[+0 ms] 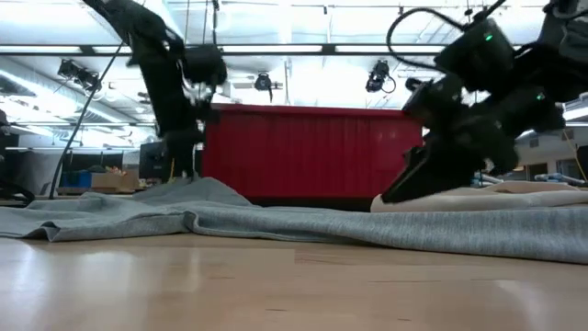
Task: Fold Laundry from Bin
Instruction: Fold the gray shirt
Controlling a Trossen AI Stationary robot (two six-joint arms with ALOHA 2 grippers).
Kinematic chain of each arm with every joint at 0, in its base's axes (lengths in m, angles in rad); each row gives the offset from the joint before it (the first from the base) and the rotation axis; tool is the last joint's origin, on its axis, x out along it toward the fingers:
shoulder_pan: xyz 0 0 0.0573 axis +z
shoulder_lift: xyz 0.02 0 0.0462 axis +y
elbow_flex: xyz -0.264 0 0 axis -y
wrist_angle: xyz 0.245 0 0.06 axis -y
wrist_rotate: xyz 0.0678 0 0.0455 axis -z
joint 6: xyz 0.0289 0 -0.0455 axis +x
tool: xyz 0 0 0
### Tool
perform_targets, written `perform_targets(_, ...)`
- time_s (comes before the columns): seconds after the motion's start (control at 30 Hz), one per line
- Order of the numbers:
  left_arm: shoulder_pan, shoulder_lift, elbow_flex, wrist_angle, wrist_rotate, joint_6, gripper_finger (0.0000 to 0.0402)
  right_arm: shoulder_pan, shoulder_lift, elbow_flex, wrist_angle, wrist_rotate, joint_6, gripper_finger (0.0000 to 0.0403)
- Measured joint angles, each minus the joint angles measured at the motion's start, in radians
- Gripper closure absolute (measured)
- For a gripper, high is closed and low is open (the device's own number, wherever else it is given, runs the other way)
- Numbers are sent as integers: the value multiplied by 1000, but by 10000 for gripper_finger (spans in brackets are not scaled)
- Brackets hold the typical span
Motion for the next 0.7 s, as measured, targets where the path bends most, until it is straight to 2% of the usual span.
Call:
perform_targets(0.2, -29, -98, 40, 47, 265, -60, 398, -10, 53, 55, 57, 83, -3, 231)
perform_targets(0.5, -137, -46, 39, 90, 279, -83, 399, -9, 88, 179, 35, 77, -37, 231)
perform_targets(0.7, -190, -20, 38, 145, 280, -95, 399, -49, 110, 199, 27, 40, -64, 231)
